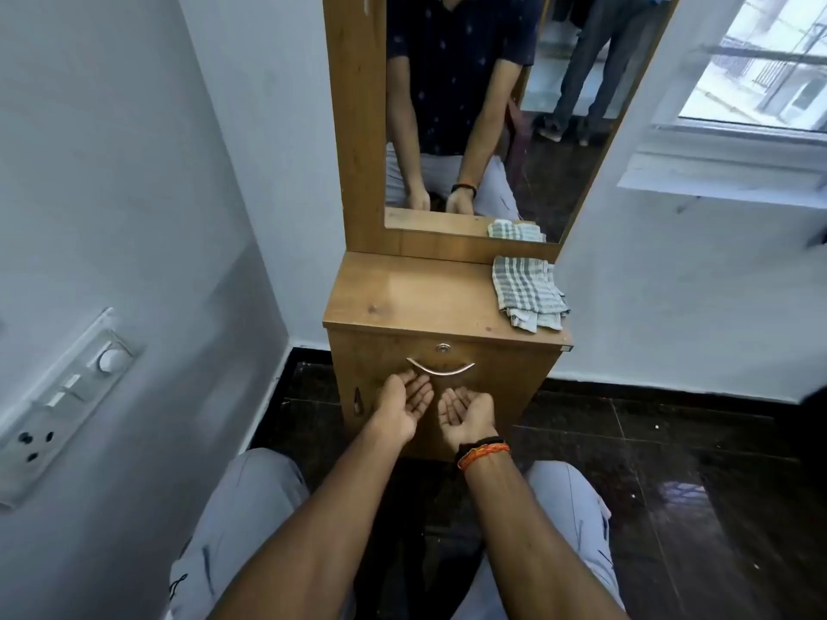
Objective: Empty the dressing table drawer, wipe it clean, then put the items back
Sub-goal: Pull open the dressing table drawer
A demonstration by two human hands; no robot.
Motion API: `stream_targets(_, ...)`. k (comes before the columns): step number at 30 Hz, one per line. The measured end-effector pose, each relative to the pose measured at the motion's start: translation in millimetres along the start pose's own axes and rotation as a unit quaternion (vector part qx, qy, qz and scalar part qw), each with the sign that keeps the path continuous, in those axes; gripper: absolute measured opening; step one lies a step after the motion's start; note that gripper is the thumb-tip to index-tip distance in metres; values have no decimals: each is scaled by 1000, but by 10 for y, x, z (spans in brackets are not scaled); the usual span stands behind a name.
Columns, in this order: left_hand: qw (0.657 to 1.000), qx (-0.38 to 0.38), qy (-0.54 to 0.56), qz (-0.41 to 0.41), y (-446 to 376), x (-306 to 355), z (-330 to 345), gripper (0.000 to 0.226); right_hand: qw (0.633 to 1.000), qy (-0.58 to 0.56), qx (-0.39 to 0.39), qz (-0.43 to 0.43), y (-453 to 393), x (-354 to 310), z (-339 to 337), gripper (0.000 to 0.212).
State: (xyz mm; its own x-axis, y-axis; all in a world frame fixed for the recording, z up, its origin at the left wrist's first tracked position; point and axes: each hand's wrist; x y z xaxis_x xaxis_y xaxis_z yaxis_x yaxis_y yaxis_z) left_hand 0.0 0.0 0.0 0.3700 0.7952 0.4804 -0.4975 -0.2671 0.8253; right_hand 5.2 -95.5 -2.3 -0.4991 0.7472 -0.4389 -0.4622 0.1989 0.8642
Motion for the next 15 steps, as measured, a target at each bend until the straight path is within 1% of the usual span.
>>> stream_targets(3, 1000, -1, 13, -12, -72, 41, 55, 18, 1000, 8, 6, -2, -69, -63, 49, 19)
stream_targets(7, 1000, 3, 11, -25, -163, 84, 90, 19, 1000, 25, 0, -13, -115, -159, 136, 13)
stream_targets(11, 999, 5, 4, -35, -219, 78, 91, 17, 997, 65, 15, -42, -185, -228, 198, 18)
stream_targets(15, 999, 11, -2, -33, -227, 62, 100, 18, 994, 86, 31, -65, -232, -180, 181, 7)
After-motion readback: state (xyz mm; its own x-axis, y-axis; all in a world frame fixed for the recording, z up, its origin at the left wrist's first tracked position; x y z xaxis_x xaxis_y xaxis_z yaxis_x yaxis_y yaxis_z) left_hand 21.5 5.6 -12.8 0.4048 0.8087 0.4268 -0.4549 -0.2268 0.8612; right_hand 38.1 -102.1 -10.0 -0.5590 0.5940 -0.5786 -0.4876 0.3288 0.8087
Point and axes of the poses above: each hand's wrist, its own y-axis away from the middle knuckle, its own z-axis out of the palm, x = y × z, and after that the axes turned 13 degrees about x, right-handed
